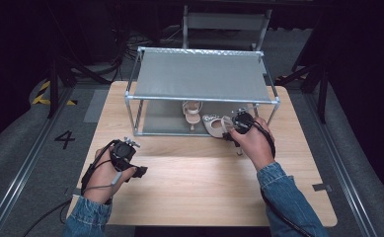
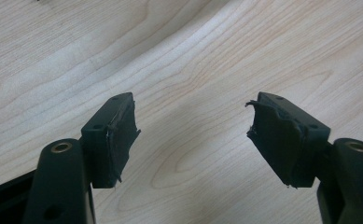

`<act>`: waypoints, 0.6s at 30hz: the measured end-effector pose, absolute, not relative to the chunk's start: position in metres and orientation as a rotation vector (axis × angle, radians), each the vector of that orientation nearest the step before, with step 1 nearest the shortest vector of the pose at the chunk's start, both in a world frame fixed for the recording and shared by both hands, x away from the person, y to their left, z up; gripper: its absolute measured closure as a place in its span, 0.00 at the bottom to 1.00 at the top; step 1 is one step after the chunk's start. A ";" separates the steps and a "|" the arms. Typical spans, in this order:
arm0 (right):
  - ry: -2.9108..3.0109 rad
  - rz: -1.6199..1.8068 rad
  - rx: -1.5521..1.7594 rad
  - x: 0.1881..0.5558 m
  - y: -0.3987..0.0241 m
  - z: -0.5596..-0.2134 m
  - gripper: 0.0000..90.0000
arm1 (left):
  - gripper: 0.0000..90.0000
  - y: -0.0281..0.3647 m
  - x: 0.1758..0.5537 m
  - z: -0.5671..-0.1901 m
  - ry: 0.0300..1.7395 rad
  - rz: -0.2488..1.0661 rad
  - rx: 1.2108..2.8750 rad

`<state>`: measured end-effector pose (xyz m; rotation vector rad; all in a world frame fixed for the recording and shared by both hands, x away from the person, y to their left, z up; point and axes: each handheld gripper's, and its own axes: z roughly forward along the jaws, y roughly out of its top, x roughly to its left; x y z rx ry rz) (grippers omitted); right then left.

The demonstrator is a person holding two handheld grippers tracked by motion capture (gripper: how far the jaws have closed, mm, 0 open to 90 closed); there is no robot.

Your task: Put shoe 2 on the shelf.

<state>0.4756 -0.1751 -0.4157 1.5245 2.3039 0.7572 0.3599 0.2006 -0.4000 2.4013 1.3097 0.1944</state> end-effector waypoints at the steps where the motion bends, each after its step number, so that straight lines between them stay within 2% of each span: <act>1: 2.299 0.758 1.526 0.477 -0.174 -0.416 0.45 | 0.34 0.200 0.360 -0.400 1.314 0.191 2.398; 6: 2.276 0.781 1.497 0.482 -0.171 -0.421 0.44 | 0.34 0.200 0.362 -0.400 1.296 0.195 2.401; 13: 2.304 0.756 1.496 0.480 -0.173 -0.429 0.30 | 0.34 0.199 0.363 -0.398 1.288 0.201 2.402; 18: 2.320 0.759 1.469 0.475 -0.177 -0.426 0.26 | 0.34 0.195 0.366 -0.397 1.276 0.198 2.410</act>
